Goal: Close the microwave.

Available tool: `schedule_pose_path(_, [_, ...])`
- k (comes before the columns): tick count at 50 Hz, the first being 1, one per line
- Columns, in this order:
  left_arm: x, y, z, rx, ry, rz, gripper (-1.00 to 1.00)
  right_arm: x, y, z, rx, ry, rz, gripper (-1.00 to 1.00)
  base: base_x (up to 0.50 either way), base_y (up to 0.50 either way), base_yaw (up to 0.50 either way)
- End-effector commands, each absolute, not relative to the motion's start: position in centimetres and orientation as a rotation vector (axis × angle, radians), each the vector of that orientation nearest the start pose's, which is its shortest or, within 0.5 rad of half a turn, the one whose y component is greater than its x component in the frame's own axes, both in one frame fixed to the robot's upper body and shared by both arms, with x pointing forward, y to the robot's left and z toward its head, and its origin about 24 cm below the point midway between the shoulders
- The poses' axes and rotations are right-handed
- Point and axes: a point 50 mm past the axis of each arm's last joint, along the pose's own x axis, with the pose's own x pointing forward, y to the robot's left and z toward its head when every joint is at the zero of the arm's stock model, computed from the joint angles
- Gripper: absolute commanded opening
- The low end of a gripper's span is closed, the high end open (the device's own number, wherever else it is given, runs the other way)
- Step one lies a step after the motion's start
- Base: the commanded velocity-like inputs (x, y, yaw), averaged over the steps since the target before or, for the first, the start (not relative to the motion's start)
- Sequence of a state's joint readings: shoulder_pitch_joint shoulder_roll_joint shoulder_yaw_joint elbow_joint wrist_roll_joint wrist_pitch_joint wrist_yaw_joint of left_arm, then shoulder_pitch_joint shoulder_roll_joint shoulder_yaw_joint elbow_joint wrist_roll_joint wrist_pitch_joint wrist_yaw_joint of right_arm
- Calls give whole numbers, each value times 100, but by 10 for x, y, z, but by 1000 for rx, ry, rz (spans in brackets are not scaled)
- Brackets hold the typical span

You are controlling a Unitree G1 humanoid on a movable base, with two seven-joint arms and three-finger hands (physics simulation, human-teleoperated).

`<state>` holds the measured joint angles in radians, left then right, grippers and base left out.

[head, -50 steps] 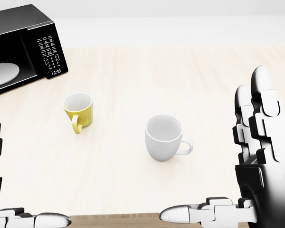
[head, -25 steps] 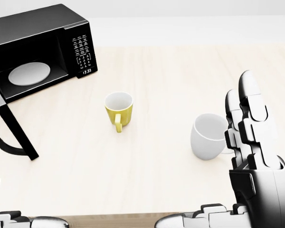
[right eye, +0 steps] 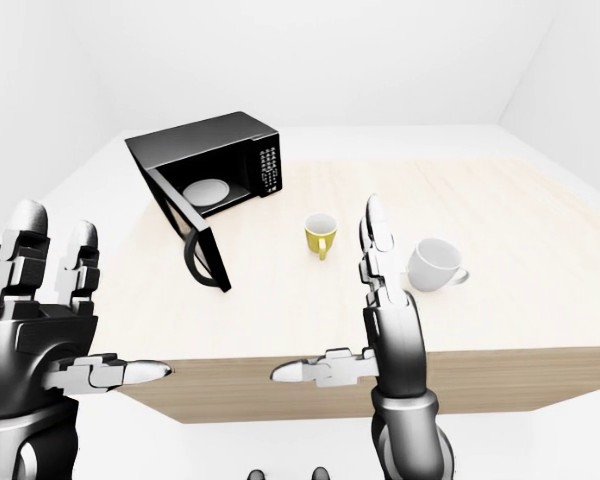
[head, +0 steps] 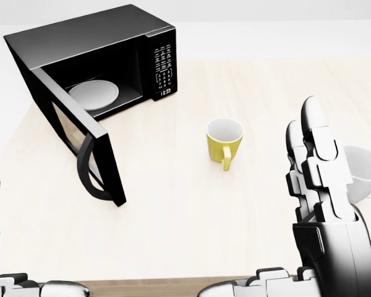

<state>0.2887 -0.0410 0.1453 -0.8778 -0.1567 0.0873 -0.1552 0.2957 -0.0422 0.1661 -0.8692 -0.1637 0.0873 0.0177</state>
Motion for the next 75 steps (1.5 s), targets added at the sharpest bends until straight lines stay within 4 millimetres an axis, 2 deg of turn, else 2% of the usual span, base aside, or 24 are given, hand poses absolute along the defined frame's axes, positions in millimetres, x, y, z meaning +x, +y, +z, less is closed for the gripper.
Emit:
schedule_pose_path(1, [163,178,171,-37,-526,15,100,167,-134,168,-144,-498,57,100,0,50,0])
schedule_pose_path(48, [164,178,169,-37,-515,13,100,167,-133,167,-143,-495,55,100,0,50,0])
schedule_pose_path(57, [164,179,170,-45,-522,20,100,171,-139,169,-139,-511,-21,100,0,3,0])
schedule_pose_path(69, [164,178,170,-38,-518,21,100,171,-139,171,-145,-522,-35,100,0,0,0])
schedule_pose_path(75, [161,180,176,-68,-557,19,100,169,-138,174,-126,-534,-21,100,0,0,0])
